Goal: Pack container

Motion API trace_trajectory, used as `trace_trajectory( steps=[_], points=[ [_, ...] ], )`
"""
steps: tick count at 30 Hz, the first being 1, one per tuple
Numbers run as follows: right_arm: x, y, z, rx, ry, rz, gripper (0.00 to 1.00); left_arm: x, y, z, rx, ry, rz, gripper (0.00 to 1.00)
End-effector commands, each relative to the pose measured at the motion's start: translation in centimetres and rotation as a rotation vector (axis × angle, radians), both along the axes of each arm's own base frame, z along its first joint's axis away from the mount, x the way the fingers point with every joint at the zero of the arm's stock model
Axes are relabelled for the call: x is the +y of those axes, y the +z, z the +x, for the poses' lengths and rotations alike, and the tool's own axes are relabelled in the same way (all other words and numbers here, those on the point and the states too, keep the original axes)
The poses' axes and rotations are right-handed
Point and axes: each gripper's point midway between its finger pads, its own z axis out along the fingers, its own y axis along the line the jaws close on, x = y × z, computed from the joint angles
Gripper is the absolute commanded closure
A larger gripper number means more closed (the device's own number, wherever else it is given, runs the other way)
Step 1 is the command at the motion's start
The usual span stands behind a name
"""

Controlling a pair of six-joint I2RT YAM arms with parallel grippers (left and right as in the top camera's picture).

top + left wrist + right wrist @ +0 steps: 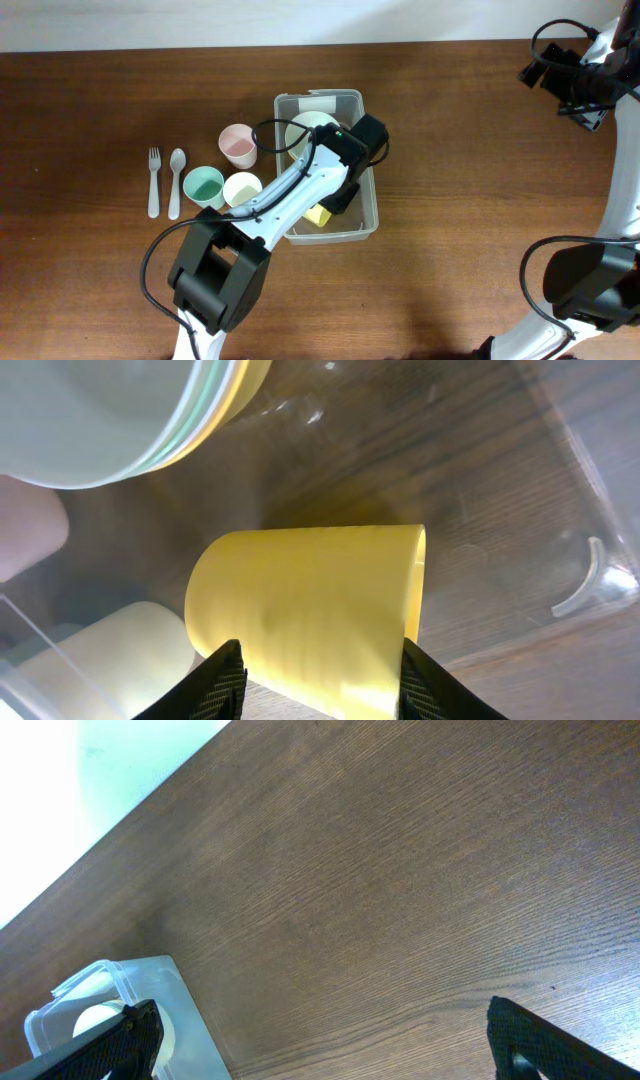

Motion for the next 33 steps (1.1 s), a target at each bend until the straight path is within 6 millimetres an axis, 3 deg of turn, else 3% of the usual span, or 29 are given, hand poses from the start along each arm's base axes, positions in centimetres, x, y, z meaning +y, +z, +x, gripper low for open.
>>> trace_trajectory(
  steps=[1, 11, 20, 27, 33],
  points=[
    [0.0, 0.0, 0.0, 0.002, -0.005, 0.002, 0.01, 0.9, -0.7, -0.3, 0.024, -0.008, 0.057, 0.51],
    [0.0, 0.0, 0.0, 0.002, -0.005, 0.002, 0.01, -0.9, -0.8, -2.0, 0.023, -0.084, 0.091, 0.5],
    [0.0, 0.0, 0.0, 0.002, -0.005, 0.002, 0.01, 0.2, -2.0, -1.4, -0.019, -0.067, 0.207, 0.5],
    [0.0, 0.0, 0.0, 0.002, -0.005, 0.002, 0.01, 2.1, -1.1, 0.7, -0.197, 0.076, 0.31, 0.52],
    [0.0, 0.0, 0.0, 0.002, -0.005, 0.001, 0.01, 1.4, -1.2, 0.0, -0.168, 0.081, 0.28, 0.56]
  ],
)
